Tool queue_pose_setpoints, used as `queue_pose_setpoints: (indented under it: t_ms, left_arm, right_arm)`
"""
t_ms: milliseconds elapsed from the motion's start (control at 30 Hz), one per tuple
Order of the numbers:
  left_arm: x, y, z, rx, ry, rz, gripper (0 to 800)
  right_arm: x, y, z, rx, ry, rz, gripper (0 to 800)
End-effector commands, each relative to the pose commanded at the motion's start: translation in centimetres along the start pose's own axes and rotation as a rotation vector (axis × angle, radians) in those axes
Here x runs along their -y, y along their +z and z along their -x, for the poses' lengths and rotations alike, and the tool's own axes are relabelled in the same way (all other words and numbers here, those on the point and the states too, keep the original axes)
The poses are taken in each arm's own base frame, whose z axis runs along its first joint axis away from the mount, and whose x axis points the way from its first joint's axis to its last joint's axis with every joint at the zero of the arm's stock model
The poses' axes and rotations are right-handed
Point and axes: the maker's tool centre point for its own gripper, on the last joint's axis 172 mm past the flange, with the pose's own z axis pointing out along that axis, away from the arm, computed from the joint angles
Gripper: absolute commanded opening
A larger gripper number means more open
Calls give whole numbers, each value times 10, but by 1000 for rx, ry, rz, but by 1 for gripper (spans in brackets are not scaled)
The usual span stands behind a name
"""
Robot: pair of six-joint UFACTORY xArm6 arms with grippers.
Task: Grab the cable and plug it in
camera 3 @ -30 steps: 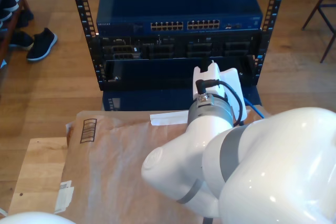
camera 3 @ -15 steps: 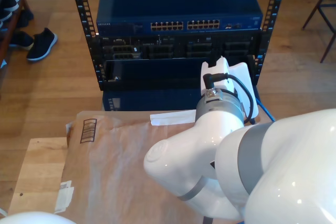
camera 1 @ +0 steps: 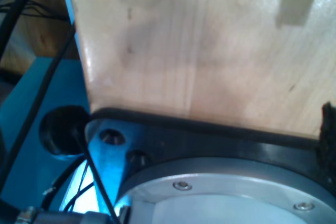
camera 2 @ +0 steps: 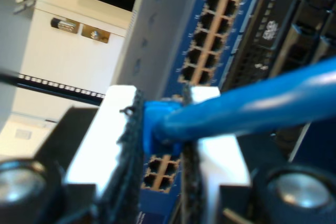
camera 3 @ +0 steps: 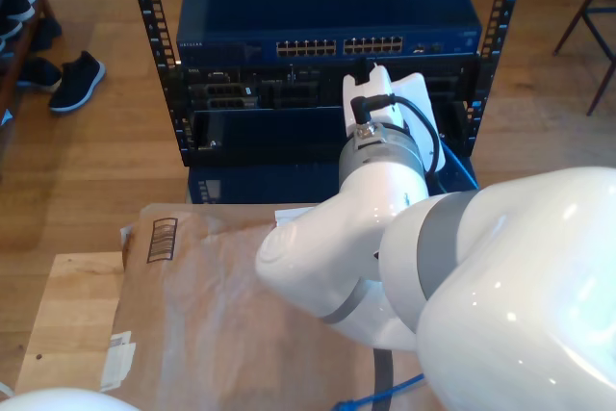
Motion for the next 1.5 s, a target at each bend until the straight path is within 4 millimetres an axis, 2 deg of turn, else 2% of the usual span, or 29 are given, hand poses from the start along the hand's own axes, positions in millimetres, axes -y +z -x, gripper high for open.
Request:
queue_pose_setpoints:
  t_ms: [33,133,167,233,300,400,567,667,767,900,1000,1067,1100,1200,1267,1433,1500]
  left_arm:
    - [0,0,0,0,3,-1,799]
    - [0,0,0,0,0,0,798]
    - [0,0,0,0,2,0,798]
    - [0,0,0,0,2,0,798]
    - [0,0,0,0,3,-1,799]
    - [0,0,0,0,0,0,798]
    - [0,0,0,0,0,0,798]
    - [0,0,0,0,3,-1,798]
    - [0,0,0,0,2,0,798]
    - [0,0,0,0,2,0,798]
    - [0,0,0,0,0,0,798]
    - [0,0,0,0,2,0,798]
    - [0,0,0,0,0,0,799]
    - [0,0,0,0,2,0,799]
    - [0,-1,-1,-2,1,0,798]
    - [0,0,0,0,2,0,798]
    - [0,0,0,0,0,0,799]
  right_arm:
    - [-6,-1,-1,-1,5,8,0]
    - [-7,-3,-1,-1,14,7,3]
    - [-7,-3,-2,-2,20,6,38]
    - [-17,-12,-13,-46,-12,-2,0]
    - [-13,-19,-24,-88,2,-29,0]
    - [-14,-21,-22,-83,26,-34,0]
    - [-22,-24,-32,-107,48,-30,0]
    - [-14,-12,-54,-147,157,-56,0]
    - [-2,-8,-48,-119,215,-98,0]
    - [-1,0,-45,-103,283,-115,0]
    - [-23,17,-44,-101,327,-99,0]
    - [-26,22,-39,-80,351,-113,0]
    - [-28,26,-44,-85,351,-119,0]
    - [-23,35,-54,-119,409,-156,0]
    - [-19,43,-49,-130,434,-176,0]
    - [-10,45,-51,-175,447,-240,0]
    - [-13,47,-49,-189,470,-260,0]
